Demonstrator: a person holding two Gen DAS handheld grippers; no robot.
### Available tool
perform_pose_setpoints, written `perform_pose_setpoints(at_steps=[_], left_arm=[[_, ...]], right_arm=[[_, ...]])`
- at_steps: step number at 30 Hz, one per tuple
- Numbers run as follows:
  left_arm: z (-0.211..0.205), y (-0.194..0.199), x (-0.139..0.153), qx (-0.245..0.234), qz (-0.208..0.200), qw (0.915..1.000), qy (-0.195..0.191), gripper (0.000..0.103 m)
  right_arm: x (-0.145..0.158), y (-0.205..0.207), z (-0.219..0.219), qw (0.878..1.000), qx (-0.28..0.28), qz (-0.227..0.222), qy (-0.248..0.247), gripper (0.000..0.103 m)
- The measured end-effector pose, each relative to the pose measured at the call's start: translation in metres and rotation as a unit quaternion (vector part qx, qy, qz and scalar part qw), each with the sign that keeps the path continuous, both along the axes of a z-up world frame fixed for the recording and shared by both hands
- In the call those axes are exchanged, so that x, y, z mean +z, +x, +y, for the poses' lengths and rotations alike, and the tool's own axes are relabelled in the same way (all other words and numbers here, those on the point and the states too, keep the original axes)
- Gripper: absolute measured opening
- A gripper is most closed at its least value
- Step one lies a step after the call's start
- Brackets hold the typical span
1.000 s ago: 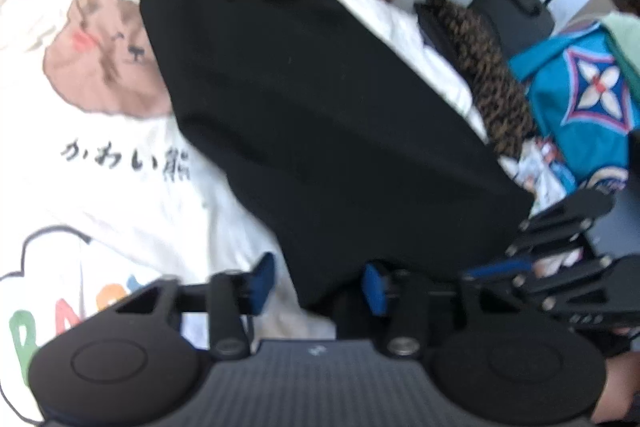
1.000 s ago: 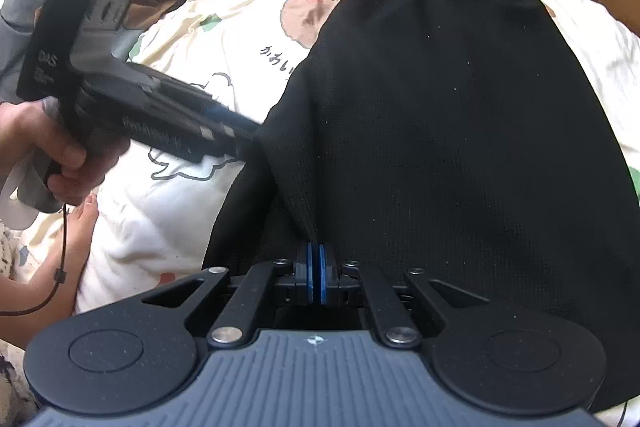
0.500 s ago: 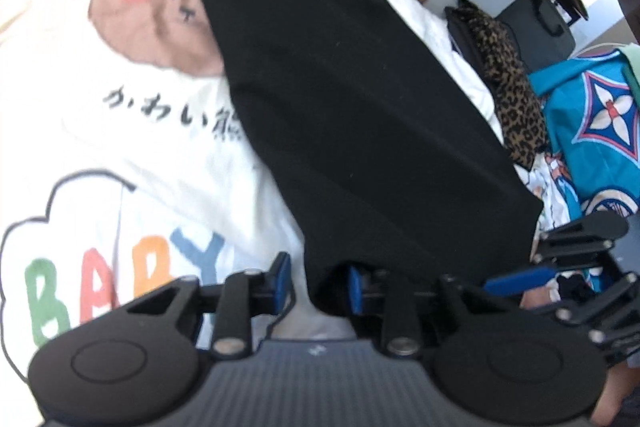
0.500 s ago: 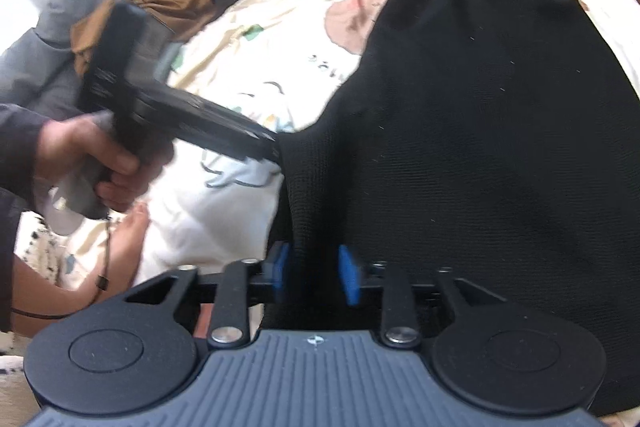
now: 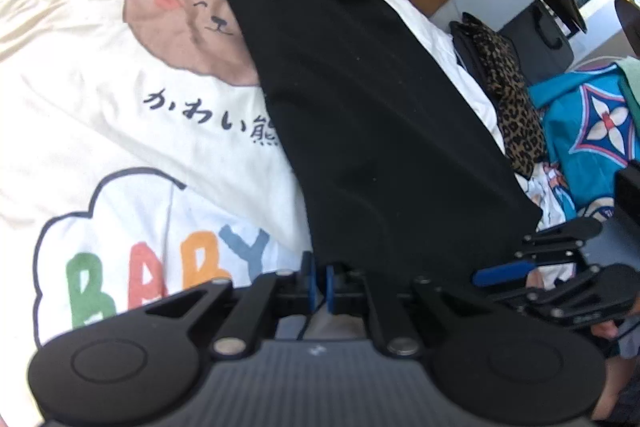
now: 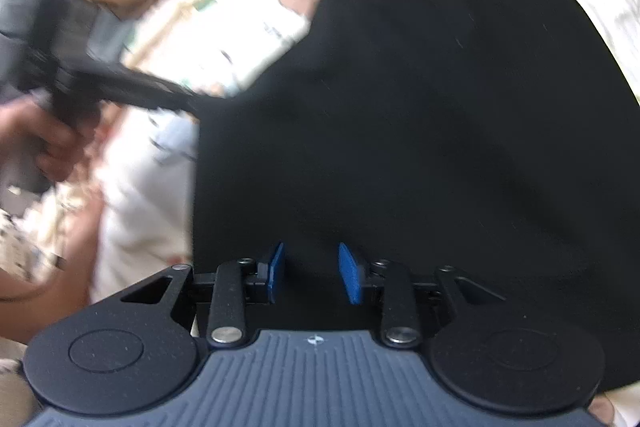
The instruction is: Fold clothes
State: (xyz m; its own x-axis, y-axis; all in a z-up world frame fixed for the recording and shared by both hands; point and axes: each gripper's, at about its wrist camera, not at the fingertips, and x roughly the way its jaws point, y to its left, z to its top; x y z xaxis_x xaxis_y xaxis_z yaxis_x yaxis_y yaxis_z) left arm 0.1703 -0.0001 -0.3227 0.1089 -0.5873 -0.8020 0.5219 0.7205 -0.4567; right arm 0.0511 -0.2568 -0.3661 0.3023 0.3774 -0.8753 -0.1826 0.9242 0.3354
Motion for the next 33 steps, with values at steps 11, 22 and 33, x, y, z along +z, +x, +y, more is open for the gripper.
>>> perform_pose_setpoints(at_steps=[11, 22, 33], left_arm=[[-0.014, -0.006, 0.0, -0.027, -0.022, 0.999, 0.029, 0.006], [-0.004, 0.006, 0.028, 0.006, -0.026, 0.9996, 0.006, 0.011], [-0.072, 0.0, 0.002, -0.072, -0.009, 0.9973, 0.01, 0.013]], right_arm=[[-0.005, -0.004, -0.006, 0.999, 0.003, 0.021, -0.046, 0.026], [0.015, -0.018, -0.039, 0.998, -0.063, -0.01, -0.027, 0.031], [0.012, -0.023, -0.099, 0.983, -0.169, -0.03, -0.07, 0.031]])
